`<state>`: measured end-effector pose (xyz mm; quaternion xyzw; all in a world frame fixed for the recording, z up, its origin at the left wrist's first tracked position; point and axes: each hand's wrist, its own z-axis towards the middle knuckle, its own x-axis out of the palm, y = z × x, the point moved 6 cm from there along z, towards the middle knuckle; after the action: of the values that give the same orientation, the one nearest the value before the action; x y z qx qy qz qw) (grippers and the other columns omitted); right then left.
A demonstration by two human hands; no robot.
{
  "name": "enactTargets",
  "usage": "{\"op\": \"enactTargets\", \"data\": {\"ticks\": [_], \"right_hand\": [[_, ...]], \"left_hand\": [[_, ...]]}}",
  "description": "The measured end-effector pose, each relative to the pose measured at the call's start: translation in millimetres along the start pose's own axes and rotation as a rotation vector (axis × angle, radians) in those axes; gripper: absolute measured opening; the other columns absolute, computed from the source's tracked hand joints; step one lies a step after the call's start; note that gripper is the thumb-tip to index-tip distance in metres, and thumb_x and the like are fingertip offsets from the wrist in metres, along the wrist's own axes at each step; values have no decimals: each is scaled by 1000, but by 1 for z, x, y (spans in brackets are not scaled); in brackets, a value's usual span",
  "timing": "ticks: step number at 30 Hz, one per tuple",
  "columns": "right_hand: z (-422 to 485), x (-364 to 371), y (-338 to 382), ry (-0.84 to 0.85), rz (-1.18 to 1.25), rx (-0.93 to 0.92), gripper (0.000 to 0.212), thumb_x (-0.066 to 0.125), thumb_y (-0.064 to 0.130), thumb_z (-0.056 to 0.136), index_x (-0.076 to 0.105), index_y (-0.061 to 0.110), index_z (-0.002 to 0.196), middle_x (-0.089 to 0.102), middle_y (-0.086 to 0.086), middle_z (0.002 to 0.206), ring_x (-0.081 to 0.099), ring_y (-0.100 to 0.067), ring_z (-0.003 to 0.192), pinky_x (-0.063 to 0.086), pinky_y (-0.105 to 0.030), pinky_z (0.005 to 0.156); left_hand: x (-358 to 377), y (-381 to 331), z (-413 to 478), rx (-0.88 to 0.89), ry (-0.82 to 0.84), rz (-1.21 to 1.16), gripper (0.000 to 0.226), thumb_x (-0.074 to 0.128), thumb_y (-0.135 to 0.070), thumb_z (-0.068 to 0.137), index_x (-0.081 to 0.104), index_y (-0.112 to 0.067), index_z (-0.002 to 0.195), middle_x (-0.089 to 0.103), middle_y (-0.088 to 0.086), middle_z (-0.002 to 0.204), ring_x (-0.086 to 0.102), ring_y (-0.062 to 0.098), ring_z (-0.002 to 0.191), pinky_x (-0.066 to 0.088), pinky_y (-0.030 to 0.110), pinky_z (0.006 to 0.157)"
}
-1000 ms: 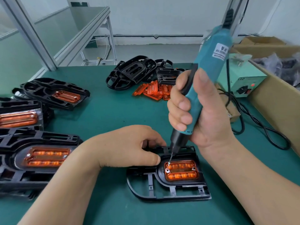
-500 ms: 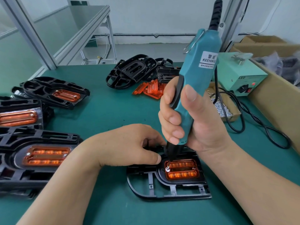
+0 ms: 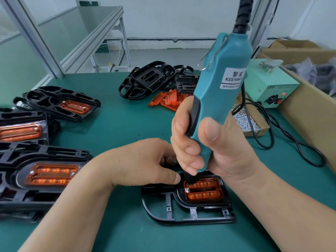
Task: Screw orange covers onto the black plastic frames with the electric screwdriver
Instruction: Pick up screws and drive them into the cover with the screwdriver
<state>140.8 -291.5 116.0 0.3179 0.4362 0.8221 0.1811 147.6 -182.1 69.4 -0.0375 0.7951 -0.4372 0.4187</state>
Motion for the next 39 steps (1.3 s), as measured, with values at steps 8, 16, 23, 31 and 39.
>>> {"op": "enactTargets", "data": {"ticks": [8,16,23,31,39], "right_hand": [[1,-1,-2,-14,-12,52,54,79,40,90,38,5,81,47,-2,63,44,-11,42,44,-23,45],[1,3,-3,16,-36,46,46,80,34,91,45,6,82,45,-4,61,45,-12,41,43,-25,45],[0,2,1,9,-74,28,44,79,35,92,47,7,86,47,-4,63,45,-14,43,44,-26,46],[-1,3,2,-25,-140,3,44,79,39,92,50,6,89,46,-9,64,44,-17,43,45,-28,46],[0,-2,2,-62,-125,-7,53,78,38,93,44,-2,89,45,-8,63,46,-17,43,46,-29,47]], "left_hand": [[0,-1,0,-16,1,-2,19,77,-27,89,60,-17,89,58,10,82,54,23,73,48,43,74],[3,-1,1,-5,35,-26,18,75,-22,91,59,-18,83,56,12,80,49,12,70,46,37,67],[5,-2,2,0,6,55,14,69,-31,90,56,-32,84,57,-1,79,51,4,68,49,31,67],[9,-9,-3,2,-7,41,37,83,-48,81,51,-66,83,59,-39,88,57,-13,83,42,11,67],[18,-16,-3,-2,-157,146,48,81,-67,66,52,-50,100,58,-27,100,59,-7,94,53,22,78]]}}
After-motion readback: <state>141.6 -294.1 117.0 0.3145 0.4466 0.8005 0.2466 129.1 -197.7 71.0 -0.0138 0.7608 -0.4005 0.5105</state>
